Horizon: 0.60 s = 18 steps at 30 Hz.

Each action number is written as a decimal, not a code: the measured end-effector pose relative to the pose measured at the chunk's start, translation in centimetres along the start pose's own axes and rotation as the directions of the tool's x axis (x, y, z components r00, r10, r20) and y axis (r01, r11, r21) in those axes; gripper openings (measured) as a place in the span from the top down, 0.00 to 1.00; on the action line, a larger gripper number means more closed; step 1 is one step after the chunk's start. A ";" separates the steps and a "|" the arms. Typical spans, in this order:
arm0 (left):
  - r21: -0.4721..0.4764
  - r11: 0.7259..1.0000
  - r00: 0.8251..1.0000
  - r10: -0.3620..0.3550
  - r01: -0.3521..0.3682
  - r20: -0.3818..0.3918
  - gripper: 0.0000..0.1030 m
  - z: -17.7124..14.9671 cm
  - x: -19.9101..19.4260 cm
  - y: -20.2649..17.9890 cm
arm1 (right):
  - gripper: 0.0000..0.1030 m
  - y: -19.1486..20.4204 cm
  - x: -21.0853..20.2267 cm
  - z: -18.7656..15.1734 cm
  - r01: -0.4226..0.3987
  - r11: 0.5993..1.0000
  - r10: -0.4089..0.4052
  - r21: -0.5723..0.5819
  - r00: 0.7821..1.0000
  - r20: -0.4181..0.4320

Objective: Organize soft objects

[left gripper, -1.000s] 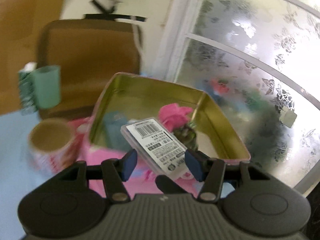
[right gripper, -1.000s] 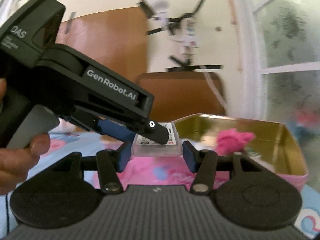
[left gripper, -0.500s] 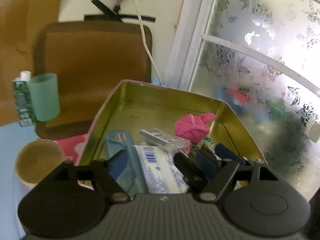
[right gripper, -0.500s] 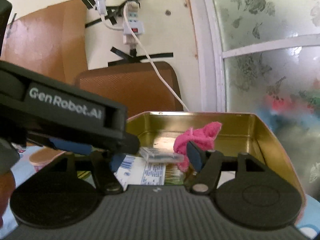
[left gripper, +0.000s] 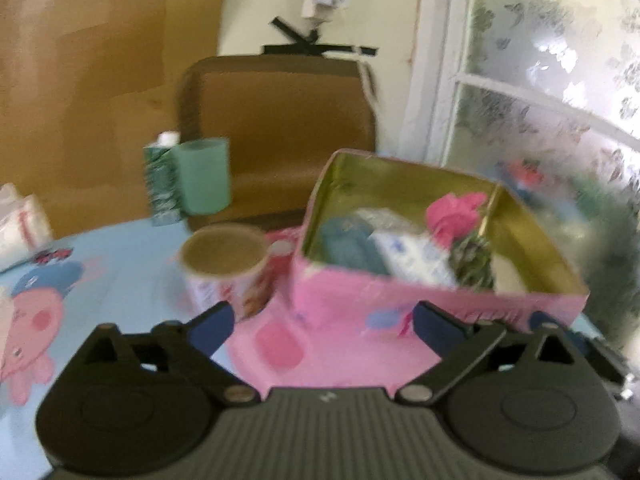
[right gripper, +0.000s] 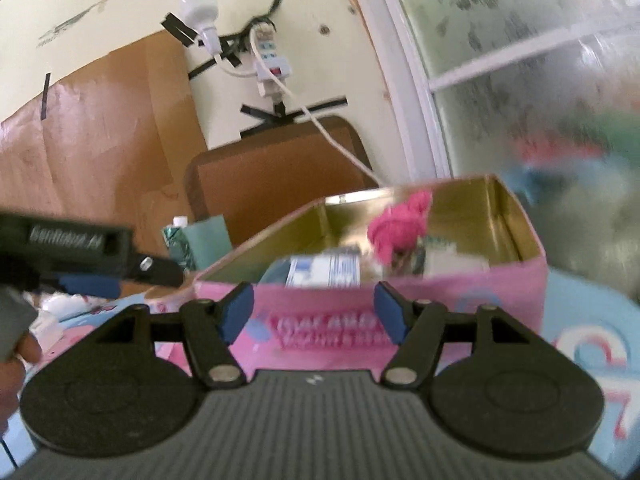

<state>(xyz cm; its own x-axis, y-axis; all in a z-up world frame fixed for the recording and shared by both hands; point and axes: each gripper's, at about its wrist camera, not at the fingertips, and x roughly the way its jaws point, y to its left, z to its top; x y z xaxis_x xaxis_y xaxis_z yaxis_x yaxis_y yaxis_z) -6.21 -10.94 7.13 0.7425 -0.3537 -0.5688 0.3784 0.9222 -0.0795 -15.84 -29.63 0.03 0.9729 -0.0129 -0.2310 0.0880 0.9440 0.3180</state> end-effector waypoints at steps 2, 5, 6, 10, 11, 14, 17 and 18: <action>-0.012 1.000 1.000 0.012 -0.012 -0.016 0.01 -1.0 -0.4 0.7 | 0.33 0.1 -0.3 -0.3 -0.006 0.999 0.008 0.040 0.999 -0.033; -0.035 0.999 0.999 0.029 -0.031 -0.037 0.00 -2.4 -1.0 1.6 | 0.32 0.7 -0.6 -0.9 -0.004 0.999 0.007 0.054 0.998 -0.070; -0.042 0.998 0.998 0.040 -0.042 -0.046 0.00 -2.9 -1.1 1.8 | 0.32 1.0 -0.7 -1.1 -0.003 0.999 0.007 0.052 0.997 -0.079; -0.069 0.995 0.993 0.067 -0.074 -0.096 0.00 -4.2 -1.3 3.0 | 0.26 2.3 -1.2 -1.8 -0.005 0.999 0.009 0.043 0.995 -0.101; -0.070 0.994 0.992 0.072 -0.079 -0.103 0.00 -4.4 -1.3 3.3 | 0.24 2.6 -1.3 -1.8 -0.005 0.999 0.010 0.042 0.995 -0.104; -0.071 0.992 0.990 0.094 -0.102 -0.108 0.00 -4.9 -1.5 4.1 | 0.21 3.4 -1.4 -1.9 -0.007 0.999 0.011 0.040 0.994 -0.109; -0.068 0.988 0.988 0.130 -0.136 -0.084 0.00 -5.4 -2.0 4.5 | 0.20 4.0 -1.3 -1.9 -0.003 0.999 0.009 0.050 0.993 -0.116; -0.065 0.987 0.987 0.141 -0.147 -0.077 0.00 -5.4 -2.0 4.6 | 0.20 4.0 -1.2 -1.8 -0.004 0.998 0.011 0.059 0.993 -0.120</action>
<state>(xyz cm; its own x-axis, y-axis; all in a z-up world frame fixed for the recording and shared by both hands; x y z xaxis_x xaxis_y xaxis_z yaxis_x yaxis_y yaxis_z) -8.95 -5.18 3.47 0.7440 -0.2067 -0.6354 0.2291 0.9722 -0.0480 -17.03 -25.23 -0.08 0.9410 0.0376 -0.3362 0.0962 0.9230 0.3726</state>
